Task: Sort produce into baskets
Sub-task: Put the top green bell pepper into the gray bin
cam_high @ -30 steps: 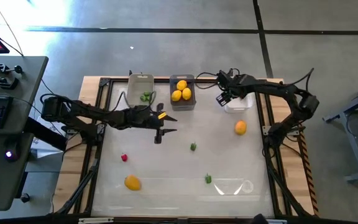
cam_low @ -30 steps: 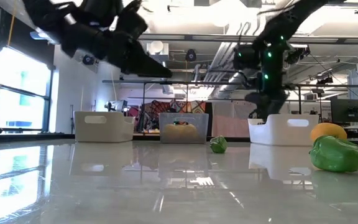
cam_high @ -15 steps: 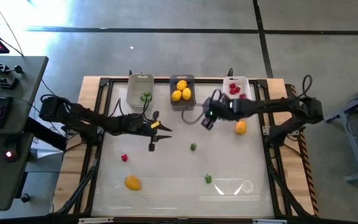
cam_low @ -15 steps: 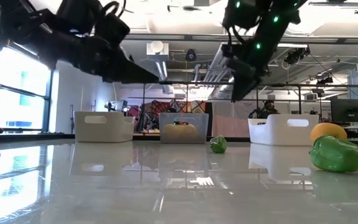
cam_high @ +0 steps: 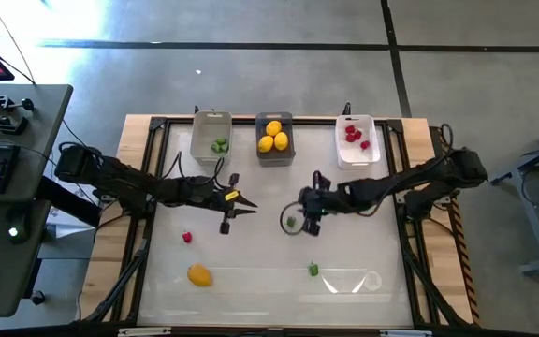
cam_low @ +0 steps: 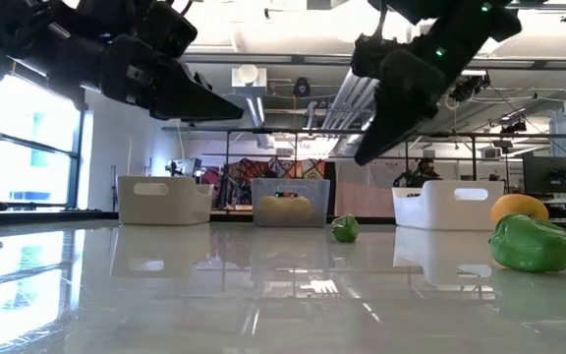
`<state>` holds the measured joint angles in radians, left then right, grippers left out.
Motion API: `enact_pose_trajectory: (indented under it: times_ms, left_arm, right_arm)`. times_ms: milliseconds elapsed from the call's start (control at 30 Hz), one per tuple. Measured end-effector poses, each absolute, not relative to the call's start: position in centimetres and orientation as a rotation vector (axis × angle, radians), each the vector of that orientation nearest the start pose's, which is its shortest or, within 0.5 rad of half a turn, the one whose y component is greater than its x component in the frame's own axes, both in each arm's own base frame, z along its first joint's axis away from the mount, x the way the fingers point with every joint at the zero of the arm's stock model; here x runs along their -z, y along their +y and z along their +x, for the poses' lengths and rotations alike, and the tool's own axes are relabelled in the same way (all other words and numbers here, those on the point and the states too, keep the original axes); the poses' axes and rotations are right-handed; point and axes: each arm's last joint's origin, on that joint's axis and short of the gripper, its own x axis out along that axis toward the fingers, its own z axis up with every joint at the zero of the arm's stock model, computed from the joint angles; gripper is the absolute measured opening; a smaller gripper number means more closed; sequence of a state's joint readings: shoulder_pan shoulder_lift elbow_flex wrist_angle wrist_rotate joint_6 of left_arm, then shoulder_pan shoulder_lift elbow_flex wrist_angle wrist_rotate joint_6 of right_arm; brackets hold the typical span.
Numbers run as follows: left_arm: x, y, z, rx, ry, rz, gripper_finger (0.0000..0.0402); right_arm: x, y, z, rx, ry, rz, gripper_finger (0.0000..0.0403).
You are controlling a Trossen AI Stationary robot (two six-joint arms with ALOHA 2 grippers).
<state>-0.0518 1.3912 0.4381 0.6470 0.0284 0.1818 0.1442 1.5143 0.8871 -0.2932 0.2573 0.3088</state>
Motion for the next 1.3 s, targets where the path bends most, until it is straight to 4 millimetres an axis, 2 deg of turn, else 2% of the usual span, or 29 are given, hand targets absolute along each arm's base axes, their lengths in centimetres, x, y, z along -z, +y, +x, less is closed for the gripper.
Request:
enact_pose_trajectory:
  times_ms: [133,267,367,433,633,967,1100,1300]
  left_arm:
    - [-16.5,-1.8,25.6,0.105,0.312,0.190,0.0046]
    - [-16.6,-2.0,25.7,0.077,0.307,0.202,0.0042]
    - [-16.6,-2.2,25.6,0.064,0.307,0.207,0.0041]
    - [-16.3,-2.2,25.2,0.062,0.271,0.202,0.0041]
    - [-15.2,-1.9,23.0,0.040,0.155,0.144,0.0041]
    - [-14.0,-1.7,21.7,-0.003,0.194,0.098,0.0041]
    - [-13.5,-1.6,20.9,-0.017,0.187,0.075,0.0041]
    - [-13.1,-1.4,19.4,-0.043,0.130,0.045,0.0041]
  right_arm:
    - [-17.9,5.4,29.9,0.204,0.909,0.060,0.0175]
    - [-16.2,6.2,30.5,0.236,0.948,0.055,0.0248]
    - [-15.8,6.4,31.2,0.248,0.948,0.056,0.0277]
    - [-15.4,6.5,31.6,0.247,0.940,0.059,0.0282]
    - [-14.6,6.5,32.0,0.262,0.934,0.051,0.0275]
    - [-13.3,6.7,32.6,0.244,0.938,0.036,0.0246]
    - [-13.3,6.7,32.6,0.250,0.930,0.028,0.0213]
    - [-13.4,6.8,32.7,0.227,0.931,0.009,0.0130]
